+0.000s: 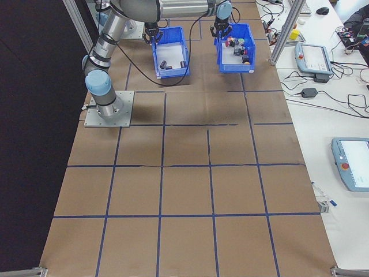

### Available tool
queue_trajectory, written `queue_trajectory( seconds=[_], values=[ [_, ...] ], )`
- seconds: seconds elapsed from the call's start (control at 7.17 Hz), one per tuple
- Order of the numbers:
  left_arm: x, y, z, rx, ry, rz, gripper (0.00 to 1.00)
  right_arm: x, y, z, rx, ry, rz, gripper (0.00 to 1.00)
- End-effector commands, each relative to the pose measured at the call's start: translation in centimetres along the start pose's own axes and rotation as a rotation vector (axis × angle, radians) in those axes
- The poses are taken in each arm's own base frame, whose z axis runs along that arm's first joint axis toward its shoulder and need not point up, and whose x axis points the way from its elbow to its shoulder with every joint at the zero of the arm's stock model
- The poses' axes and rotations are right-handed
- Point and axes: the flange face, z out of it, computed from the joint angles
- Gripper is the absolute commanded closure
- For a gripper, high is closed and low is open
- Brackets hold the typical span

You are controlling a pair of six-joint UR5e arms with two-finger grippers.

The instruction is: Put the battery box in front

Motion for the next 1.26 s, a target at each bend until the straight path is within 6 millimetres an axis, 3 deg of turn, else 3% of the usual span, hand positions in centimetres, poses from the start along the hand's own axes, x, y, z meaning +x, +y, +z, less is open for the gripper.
queue_trajectory(
  seconds=[0.0, 0.28, 0.56, 0.84, 1.12],
  values=[
    [-0.6, -1.0, -2.6, 0.053, 0.009, 0.093, 1.0, 3.4, 6.3, -0.2, -0.01, 0.004, -0.004, 0.94],
    [2.0, -5.2, -6.3, 0.076, 0.014, 0.082, 1.0, 6.2, 14.4, -1.3, -0.008, 0.009, 0.017, 0.94],
    [5.0, -9.0, -9.9, 0.075, 0.006, 0.093, 1.0, 7.1, 18.2, -1.8, -0.01, 0.011, 0.037, 0.94],
    [8.5, -10.2, -11.6, 0.078, 0.009, 0.087, 1.0, 8.4, 22.6, -1.5, -0.038, 0.01, 0.043, 0.94],
    [15.5, -10.8, -11.5, 0.081, -0.034, 0.103, 1.0, 7.3, 27.5, -2.5, -0.033, -0.008, 0.029, 0.94]
  ],
)
